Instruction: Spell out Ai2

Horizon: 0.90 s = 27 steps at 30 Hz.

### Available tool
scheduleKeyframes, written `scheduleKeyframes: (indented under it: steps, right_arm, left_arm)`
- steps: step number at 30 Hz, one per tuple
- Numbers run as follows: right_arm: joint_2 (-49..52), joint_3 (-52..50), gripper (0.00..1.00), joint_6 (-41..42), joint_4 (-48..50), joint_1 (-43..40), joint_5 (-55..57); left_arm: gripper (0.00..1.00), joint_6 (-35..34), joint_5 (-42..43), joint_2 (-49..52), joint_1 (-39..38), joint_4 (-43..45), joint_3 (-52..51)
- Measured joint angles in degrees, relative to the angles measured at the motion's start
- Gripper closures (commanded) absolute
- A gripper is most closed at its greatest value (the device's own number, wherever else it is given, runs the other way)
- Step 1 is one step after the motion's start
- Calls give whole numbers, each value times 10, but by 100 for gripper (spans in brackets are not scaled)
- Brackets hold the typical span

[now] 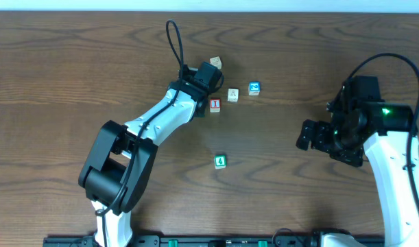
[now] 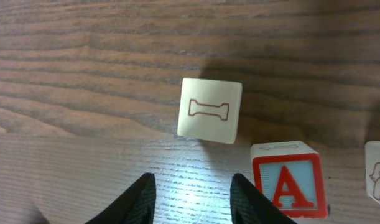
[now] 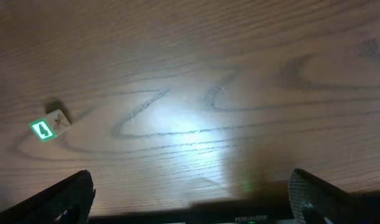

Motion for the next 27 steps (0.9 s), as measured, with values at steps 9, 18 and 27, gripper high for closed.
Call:
scheduleKeyframes:
  steps: [9, 18, 27]
  right_arm:
    - [0, 0, 1, 0, 0, 0, 0]
    - [0, 0, 1, 0, 0, 0, 0]
    - [0, 0, 1, 0, 0, 0, 0]
  left_arm:
    - [60, 0, 2, 0, 1, 4, 0]
    - [71, -6, 2, 0, 1, 4, -4]
    - [70, -26, 55, 0, 16, 41, -38]
